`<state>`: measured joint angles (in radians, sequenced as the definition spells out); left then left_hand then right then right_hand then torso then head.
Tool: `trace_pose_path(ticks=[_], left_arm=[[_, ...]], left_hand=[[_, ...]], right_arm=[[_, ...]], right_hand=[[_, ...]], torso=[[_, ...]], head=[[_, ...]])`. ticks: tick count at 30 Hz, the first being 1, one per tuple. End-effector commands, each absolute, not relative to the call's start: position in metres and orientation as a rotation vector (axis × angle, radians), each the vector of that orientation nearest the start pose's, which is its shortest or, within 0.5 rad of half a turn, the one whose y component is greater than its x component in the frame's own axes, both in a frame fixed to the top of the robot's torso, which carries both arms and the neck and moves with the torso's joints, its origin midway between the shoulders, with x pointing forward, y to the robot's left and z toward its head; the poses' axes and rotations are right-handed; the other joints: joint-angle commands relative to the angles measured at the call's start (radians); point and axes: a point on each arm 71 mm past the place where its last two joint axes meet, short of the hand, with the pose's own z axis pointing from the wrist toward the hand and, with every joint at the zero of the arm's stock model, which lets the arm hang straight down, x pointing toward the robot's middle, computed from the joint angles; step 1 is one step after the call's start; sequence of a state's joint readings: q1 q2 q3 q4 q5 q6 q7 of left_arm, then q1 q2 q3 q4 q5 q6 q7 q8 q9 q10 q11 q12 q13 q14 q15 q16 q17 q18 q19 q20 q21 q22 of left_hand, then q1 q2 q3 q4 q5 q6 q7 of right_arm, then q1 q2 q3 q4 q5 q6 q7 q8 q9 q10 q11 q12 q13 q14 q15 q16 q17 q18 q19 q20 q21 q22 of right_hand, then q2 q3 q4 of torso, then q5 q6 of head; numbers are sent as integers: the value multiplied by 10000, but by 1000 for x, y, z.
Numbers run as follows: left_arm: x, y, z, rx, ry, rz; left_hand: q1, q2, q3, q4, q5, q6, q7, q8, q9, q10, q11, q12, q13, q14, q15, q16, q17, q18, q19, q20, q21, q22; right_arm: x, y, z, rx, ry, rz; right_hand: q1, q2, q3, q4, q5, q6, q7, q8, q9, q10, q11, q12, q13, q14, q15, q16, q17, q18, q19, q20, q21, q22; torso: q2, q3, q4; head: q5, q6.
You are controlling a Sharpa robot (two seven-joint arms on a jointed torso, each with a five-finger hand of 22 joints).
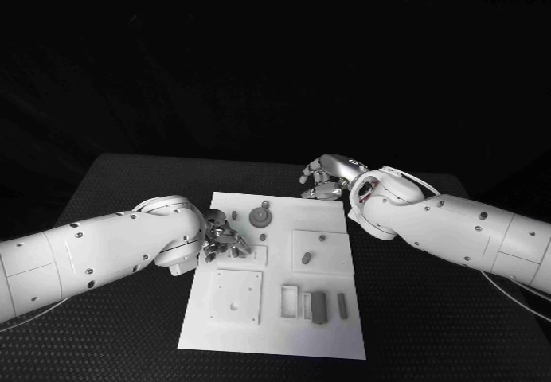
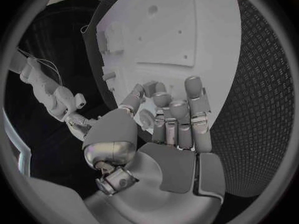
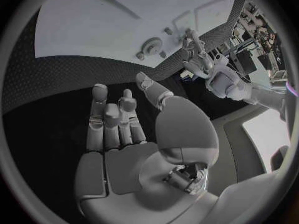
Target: Assemble the parts on the task board
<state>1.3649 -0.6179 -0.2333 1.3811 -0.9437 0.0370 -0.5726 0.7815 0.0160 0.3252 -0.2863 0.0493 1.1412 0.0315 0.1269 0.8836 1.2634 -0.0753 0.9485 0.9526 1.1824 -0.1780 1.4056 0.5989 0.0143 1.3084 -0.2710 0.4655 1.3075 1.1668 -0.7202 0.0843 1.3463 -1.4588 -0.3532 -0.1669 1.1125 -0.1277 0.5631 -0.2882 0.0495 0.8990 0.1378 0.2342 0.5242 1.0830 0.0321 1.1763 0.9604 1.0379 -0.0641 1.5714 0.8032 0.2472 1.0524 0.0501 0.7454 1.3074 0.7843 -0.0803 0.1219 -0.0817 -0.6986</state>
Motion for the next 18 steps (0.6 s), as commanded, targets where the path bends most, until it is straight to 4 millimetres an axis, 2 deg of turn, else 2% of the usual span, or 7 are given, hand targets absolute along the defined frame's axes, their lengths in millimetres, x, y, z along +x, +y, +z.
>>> trace_pose_path(ticks=[1, 4, 7, 18], left_arm=[[503, 154, -219, -1825, 23256, -3677], [504, 155, -219, -1967, 23160, -3678], [504, 156, -219, -2081, 23173, -3708], [504, 157, -219, -2618, 23233, -3936]], left_hand=[[233, 68, -18, -56, 4, -3, 74, 36, -15, -9, 11, 42, -12, -9, -25, 39, -15, 128, 58, 8, -51, 184], [510, 218, -16, -60, 2, -13, 76, 44, -25, -15, 15, 50, -16, -15, -22, 47, -22, 125, 51, 9, -47, 194], [970, 238, 297, -35, -8, -29, 85, 49, -38, -16, 23, 50, -29, -20, -16, 43, -38, 118, 68, 15, -45, 188], [1539, 500, 703, -28, -9, 12, 101, 109, -45, -12, 42, 65, -50, -23, 10, 66, -60, 79, 61, 42, -27, 203]], right_arm=[[529, -196, -167, -80, 15812, 5838], [529, -196, -168, -79, 15834, 5844], [529, -196, -168, -70, 15848, 5836], [529, -196, -168, -72, 15855, 5844]], right_hand=[[20, 11, -65, 12, -1, -8, 61, 2, -12, -82, -11, -36, -12, 4, -98, -60, -12, 146, -46, 10, -65, 158], [19, 11, -66, 12, -1, -8, 62, 2, -12, -82, -11, -36, -12, 4, -98, -60, -12, 146, -45, 10, -66, 158], [17, 12, -66, 12, -1, -8, 62, 2, -13, -82, -11, -36, -13, 5, -97, -60, -12, 146, -45, 10, -66, 159], [10, 12, -69, 15, -2, -9, 62, 1, -13, -82, -11, -35, -13, 5, -97, -60, -12, 146, -44, 11, -66, 159]], torso=[[2, -5, -3], [2, -7, -6], [4, -11, -7], [-2, -10, 7]], head=[[-3, -8], [-8, -11], [-13, -17], [-26, -23]])
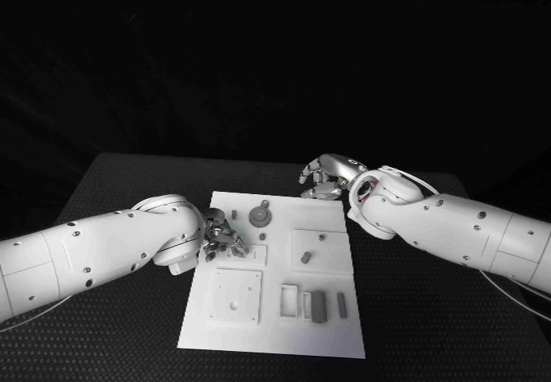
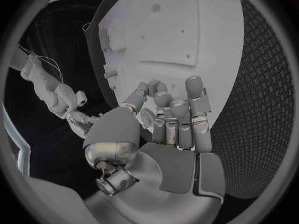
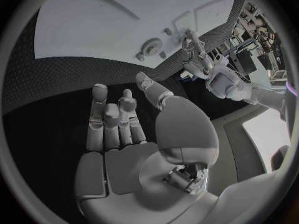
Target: Assemble the parts on the task board
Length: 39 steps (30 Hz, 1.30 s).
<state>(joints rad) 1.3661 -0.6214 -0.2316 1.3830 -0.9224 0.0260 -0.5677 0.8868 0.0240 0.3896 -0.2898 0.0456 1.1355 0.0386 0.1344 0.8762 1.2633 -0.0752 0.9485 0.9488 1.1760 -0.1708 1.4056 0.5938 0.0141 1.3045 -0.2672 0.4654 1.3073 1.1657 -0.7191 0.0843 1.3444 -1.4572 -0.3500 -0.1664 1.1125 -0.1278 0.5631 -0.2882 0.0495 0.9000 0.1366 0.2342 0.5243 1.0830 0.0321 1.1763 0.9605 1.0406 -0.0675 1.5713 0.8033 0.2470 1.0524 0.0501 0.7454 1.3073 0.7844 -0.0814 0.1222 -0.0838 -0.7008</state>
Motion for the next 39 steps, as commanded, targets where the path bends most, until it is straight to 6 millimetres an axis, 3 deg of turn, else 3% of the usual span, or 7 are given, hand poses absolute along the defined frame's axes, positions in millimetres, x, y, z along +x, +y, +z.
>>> trace_pose_path(ticks=[1, 8, 39], left_arm=[[505, 158, -219, -2701, 23223, -3954], [505, 159, -219, -2926, 23180, -4035], [503, 157, -220, -3028, 23503, -4007]], left_hand=[[511, 444, 97, 11, 29, 82, 28, 44, 31, -11, 39, 66, -14, 43, -62, 67, -11, 79, 100, 4, -25, 204], [677, 528, 331, 0, 28, 167, 4, 114, 49, 11, 19, 81, -24, 57, -76, 91, -17, 68, 110, 3, -2, 213], [633, 435, 957, 10, 31, 428, -123, 549, 242, 82, -99, 111, -85, 103, -172, 141, -69, 28, 151, -29, 96, 217]], right_arm=[[529, -196, -168, -72, 15856, 5844], [529, -196, -169, -65, 15865, 5842], [530, -197, -170, -30, 15913, 5815]], right_hand=[[9, 11, -69, 15, -2, -19, 75, 1, -14, -82, -11, -35, -15, -22, -62, -60, -13, 148, -44, 11, -66, 159], [4, 10, -72, 16, -2, -20, 75, 0, -14, -83, -10, -35, -15, -23, -62, -60, -13, 147, -44, 11, -67, 159], [-10, 4, -76, 16, -1, -23, 76, -2, -16, -84, -9, -35, -18, -25, -60, -61, -15, 148, -45, 13, -71, 159]], torso=[[-3, 1, 3], [-2, 3, -2], [-1, 6, 2]], head=[[-5, -1], [-1, 9], [-32, -46]])
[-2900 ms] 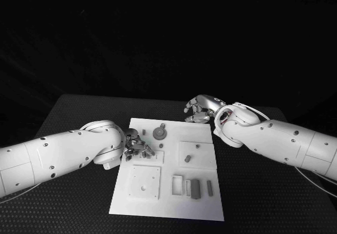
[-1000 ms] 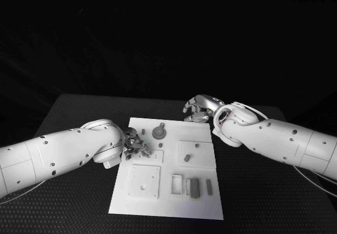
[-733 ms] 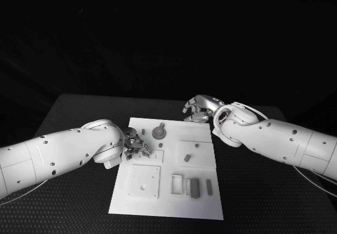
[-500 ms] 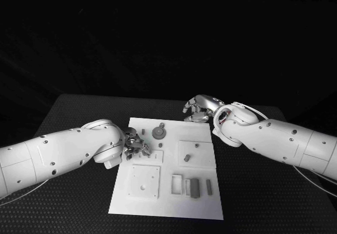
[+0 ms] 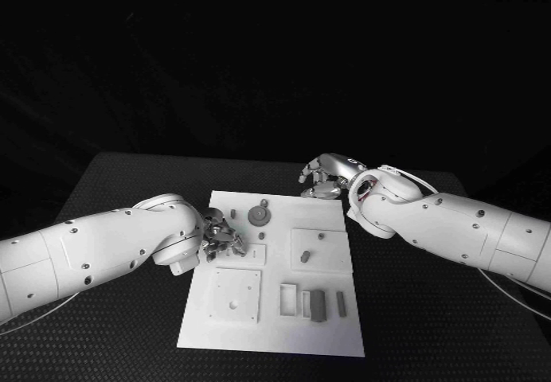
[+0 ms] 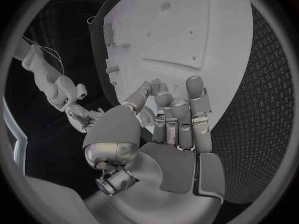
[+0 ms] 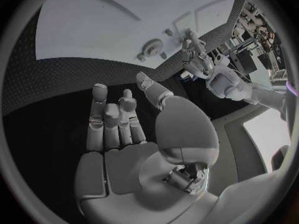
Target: Assemble the parts on the task board
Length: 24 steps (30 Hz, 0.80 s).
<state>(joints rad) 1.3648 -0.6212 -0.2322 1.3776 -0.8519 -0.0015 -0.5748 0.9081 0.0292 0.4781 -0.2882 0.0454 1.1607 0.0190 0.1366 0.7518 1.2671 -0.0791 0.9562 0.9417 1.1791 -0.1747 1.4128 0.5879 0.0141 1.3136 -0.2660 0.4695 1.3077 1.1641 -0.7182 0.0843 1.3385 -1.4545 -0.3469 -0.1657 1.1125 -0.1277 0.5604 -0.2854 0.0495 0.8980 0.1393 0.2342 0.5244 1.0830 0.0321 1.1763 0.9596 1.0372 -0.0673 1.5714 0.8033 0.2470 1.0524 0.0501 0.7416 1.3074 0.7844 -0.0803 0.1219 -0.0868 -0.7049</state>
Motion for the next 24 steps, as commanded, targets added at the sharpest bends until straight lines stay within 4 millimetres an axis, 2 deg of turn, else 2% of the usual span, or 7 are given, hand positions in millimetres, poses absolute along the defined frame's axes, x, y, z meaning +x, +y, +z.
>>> trace_pose_path(ticks=[1, 9, 14, 24], left_arm=[[503, 158, -220, -3025, 23496, -3997], [505, 159, -220, -3047, 23446, -3898], [506, 159, -220, -2967, 23462, -3831], [505, 156, -220, -2018, 23483, -3340]], left_hand=[[424, 383, 89, -5, 34, 179, 71, 539, 1491, 45, -62, 34, -16, 74, -136, 71, -12, 27, 60, -41, 57, 213], [418, 383, 171, 2, 36, 203, 53, 620, 1525, 64, -78, 42, -28, 88, -149, 80, -22, 18, 69, -45, 76, 213], [399, 386, 212, 5, 37, 217, 40, 673, 1548, 82, -91, 50, -35, 103, -160, 88, -29, 13, 84, -49, 92, 215], [389, 387, 261, -3, 40, 217, 28, 725, 1569, 95, -103, 53, -47, 114, -170, 91, -38, 9, 88, -53, 104, 214]], right_arm=[[530, -197, -170, -32, 15913, 5819], [530, -197, -170, -28, 15918, 5813], [529, -197, -170, -32, 15920, 5820], [529, -197, -171, -27, 15924, 5810]], right_hand=[[-9, 4, -48, -11, -1, -4, 49, -2, -17, -84, -9, -35, -9, 9, -63, -61, -15, 148, -46, 13, -33, 159], [-9, 3, -48, -12, -1, -4, 49, -2, -17, -85, -9, -35, -10, 8, -63, -62, -16, 148, -46, 13, -34, 159], [-7, 3, -46, -14, -1, -4, 49, -2, -17, -86, -9, -35, -11, 8, -63, -62, -16, 148, -47, 12, -35, 159], [-6, 4, -44, -16, -1, -4, 49, -2, -18, -87, -9, -35, -12, 7, -63, -63, -17, 148, -47, 12, -37, 158]], torso=[[-1, -4, 8], [-5, -13, 7], [-1, -6, 5], [7, -7, 0]], head=[[-5, -6], [1, -21], [2, -29], [-3, -47]])
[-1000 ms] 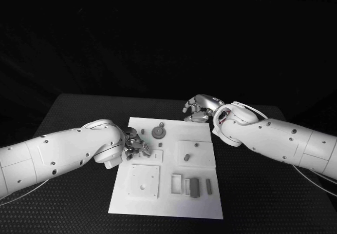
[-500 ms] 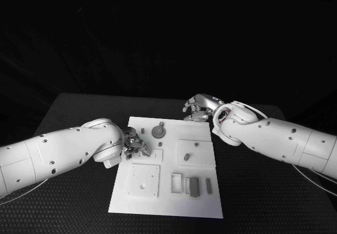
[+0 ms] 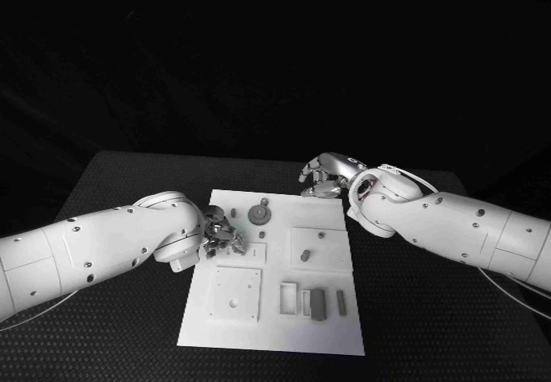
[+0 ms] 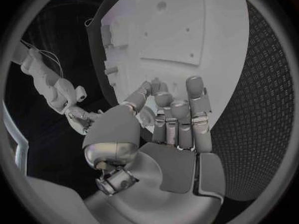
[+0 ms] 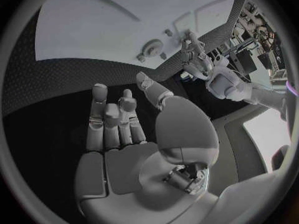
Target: Assemble the parts on the task board
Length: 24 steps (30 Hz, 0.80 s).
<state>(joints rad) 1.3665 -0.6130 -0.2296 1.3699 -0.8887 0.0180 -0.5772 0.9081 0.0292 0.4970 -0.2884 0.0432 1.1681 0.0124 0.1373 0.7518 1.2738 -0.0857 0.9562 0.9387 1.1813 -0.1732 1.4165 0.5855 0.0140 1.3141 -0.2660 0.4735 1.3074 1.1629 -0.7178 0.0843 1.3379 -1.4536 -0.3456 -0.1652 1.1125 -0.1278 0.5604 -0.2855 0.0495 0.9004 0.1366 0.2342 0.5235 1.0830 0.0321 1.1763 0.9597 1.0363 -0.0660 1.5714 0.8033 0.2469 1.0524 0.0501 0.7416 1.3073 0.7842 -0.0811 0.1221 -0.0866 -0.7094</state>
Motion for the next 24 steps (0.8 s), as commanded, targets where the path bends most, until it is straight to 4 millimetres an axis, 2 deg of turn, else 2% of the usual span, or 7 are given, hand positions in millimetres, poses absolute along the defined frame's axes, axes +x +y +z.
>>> trace_pose_path(ticks=[1, 18, 24], left_arm=[[505, 156, -220, -1998, 23510, -3326], [508, 155, -220, -1900, 23641, -3201], [508, 154, -220, -2011, 23622, -3236]], left_hand=[[389, 387, 76, -1, 62, 142, 93, 721, 1570, 28, -37, 52, -18, 92, -185, 53, -15, 9, 82, -52, 65, 216], [421, 395, 182, -11, 81, 156, 71, 816, 1606, 49, -57, 56, -41, 108, -196, 59, -32, -3, 80, -54, 83, 217], [423, 397, 241, -6, 111, 186, 53, 901, 1647, 58, -73, 54, -61, 117, -206, 56, -49, -16, 73, -50, 90, 215]], right_arm=[[529, -197, -171, -27, 15925, 5809], [529, -197, -171, -29, 15920, 5816], [529, -197, -170, -29, 15917, 5820]], right_hand=[[-6, 4, -44, -16, -1, -29, 76, -2, -9, -87, -8, -35, -14, 16, -75, -63, -17, 149, -47, 12, -37, 159], [-1, 1, -41, -19, -1, -31, 77, -4, -11, -90, -8, -35, -16, 15, -75, -64, -18, 149, -49, 12, -41, 159], [-1, 2, -41, -19, -1, -31, 77, -4, -11, -91, -8, -35, -17, 14, -75, -64, -18, 149, -49, 12, -42, 159]], torso=[[8, 4, -2], [9, 13, -15], [4, 14, -1]], head=[[-3, -6], [-5, -33], [-14, -42]])
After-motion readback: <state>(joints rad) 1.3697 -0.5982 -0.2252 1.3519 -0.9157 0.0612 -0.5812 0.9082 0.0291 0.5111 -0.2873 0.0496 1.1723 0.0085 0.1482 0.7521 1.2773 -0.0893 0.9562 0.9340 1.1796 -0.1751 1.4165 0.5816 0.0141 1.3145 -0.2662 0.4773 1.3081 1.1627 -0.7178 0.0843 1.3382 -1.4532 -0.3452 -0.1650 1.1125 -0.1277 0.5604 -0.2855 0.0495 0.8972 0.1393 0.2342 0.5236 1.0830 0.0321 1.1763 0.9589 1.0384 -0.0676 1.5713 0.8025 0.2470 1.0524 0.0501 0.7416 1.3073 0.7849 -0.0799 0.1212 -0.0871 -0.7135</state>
